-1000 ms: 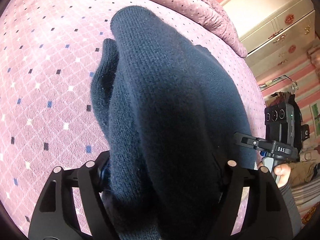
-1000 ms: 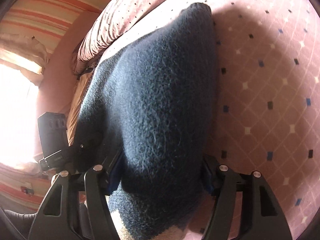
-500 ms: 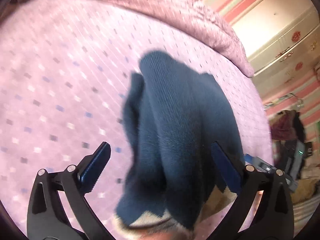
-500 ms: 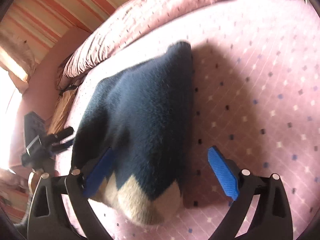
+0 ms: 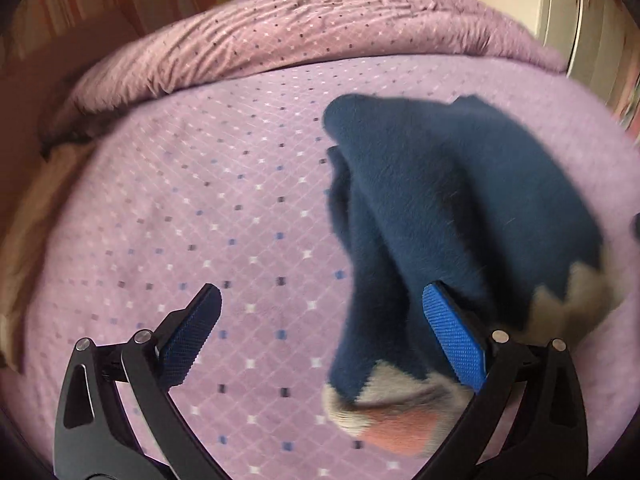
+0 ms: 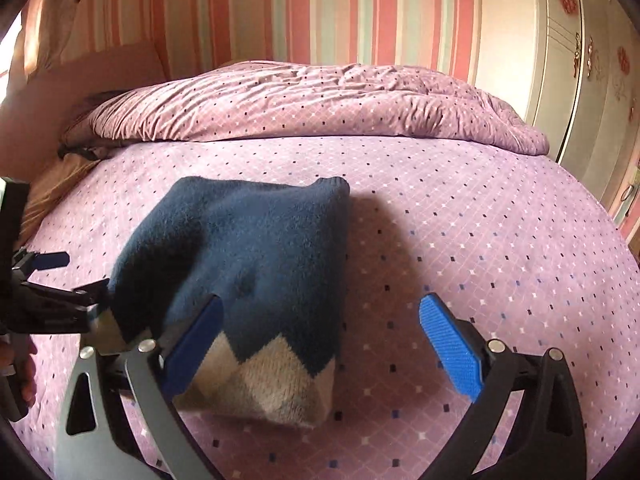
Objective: Fold small clothes
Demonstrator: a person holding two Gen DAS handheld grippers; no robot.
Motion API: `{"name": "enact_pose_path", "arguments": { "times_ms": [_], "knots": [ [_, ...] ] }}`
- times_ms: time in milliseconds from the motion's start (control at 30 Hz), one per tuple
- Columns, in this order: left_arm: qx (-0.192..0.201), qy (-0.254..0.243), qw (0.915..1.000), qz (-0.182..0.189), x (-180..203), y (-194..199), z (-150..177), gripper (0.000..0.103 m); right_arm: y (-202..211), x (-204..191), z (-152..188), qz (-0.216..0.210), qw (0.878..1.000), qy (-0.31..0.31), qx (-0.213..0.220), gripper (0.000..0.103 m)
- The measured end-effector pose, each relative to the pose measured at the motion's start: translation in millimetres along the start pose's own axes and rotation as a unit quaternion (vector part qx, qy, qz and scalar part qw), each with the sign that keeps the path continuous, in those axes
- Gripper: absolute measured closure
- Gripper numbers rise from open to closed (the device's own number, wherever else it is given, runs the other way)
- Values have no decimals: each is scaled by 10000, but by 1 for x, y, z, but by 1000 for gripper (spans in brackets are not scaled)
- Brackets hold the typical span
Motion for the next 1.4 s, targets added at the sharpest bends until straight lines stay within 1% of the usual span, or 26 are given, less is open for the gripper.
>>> {"name": "enact_pose_path", "arguments": {
  "times_ms": [33, 67, 100, 133, 200, 267, 367, 400, 433, 533, 600, 633, 700, 733, 867, 933, 1033, 1100, 1167, 1233, 1300, 1400],
  "knots": [
    [1, -91, 9998, -195, -3, -3, 3, 3, 3, -1, 1, 17, 10000, 12, 29, 4],
    [-15, -141, 9995, -267, -4, -6, 6, 3, 7, 1, 2, 43, 10000, 20, 60, 4],
    [-115, -153, 9995, -256, -8, -15, 10, 3, 7, 1, 3, 78, 9999, 32, 83, 4],
    [-259, -57, 9995, -165, -12, -24, 15, 3, 10, 0, 4, 138, 9999, 40, 95, 4],
    [-349, 193, 9992, 34, -22, -34, 21, 3, 14, 1, 6, 264, 9995, 67, 143, 4],
    [-293, 109, 9995, -28, -22, -37, 22, 3, 18, 1, 9, 415, 9989, 98, 206, 4],
    [-84, -295, 9987, -397, -19, -35, 17, 3, 17, 0, 16, 719, 9968, 230, 246, 4],
    [-68, -346, 9984, -440, -19, -35, 17, 3, 17, -2, 18, 827, 9957, 317, 258, 4],
    [-68, -385, 9982, -452, -19, -35, 17, 3, 16, -6, 21, 974, 9939, 455, 258, 4],
    [-87, -435, 9981, -425, -23, -34, 16, 3, 10, -15, 30, 1086, 9912, 729, 175, 4],
    [-72, -465, 9980, -426, -23, -32, 16, 3, 4, -16, 36, 1146, 9903, 779, 87, 4],
    [-76, -459, 9980, -420, -22, -33, 16, 3, -2, -14, 41, 1162, 9904, 752, -45, 4],
    [-63, -416, 9984, -370, -22, -34, 16, 3, -15, -9, 52, 1099, 9916, 599, -322, 4],
    [-45, -398, 9986, -338, -21, -35, 17, 3, -26, -6, 59, 1048, 9919, 486, -532, 4],
    [30, -295, 9994, -181, -21, -34, 18, 3, -40, -1, 72, 973, 9928, 197, -669, 2],
    [34, -222, 9997, -129, -22, -31, 19, 3, -40, -1, 71, 968, 9927, 106, -708, 2],
    [46, -1, 10000, -4, -27, -20, 20, 3, -23, -2, 61, 824, 9955, -35, -473, 2],
    [122, 126, 9998, 46, -31, -9, 22, 3, -9, -4, 53, 553, 9979, -177, -299, 2],
    [183, 254, 9994, 116, -36, 1, 24, 3, 0, -6, 49, 442, 9984, -264, -227, 2],
    [212, 439, 9984, 286, -41, 14, 29, 3, 8, -9, 43, 309, 9986, -398, -173, 2],
    [265, 576, 9975, 316, -47, 25, 34, 3, 14, -12, 39, 212, 9984, -509, -115, 2],
    [381, 721, 9964, 225, -58, 45, 42, 3, 25, -18, 33, 138, 9982, -584, -21, 2]
  ]
}}
Point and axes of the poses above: each gripper's, at about its wrist camera, not at the fingertips, and y roughly against the way its jaws point, x to its right, z to its underside, the point moved 7 cm from there along -y, roughly the way its jaws point, and after that the axes turned 8 degrees about z, right-handed, at the moved point
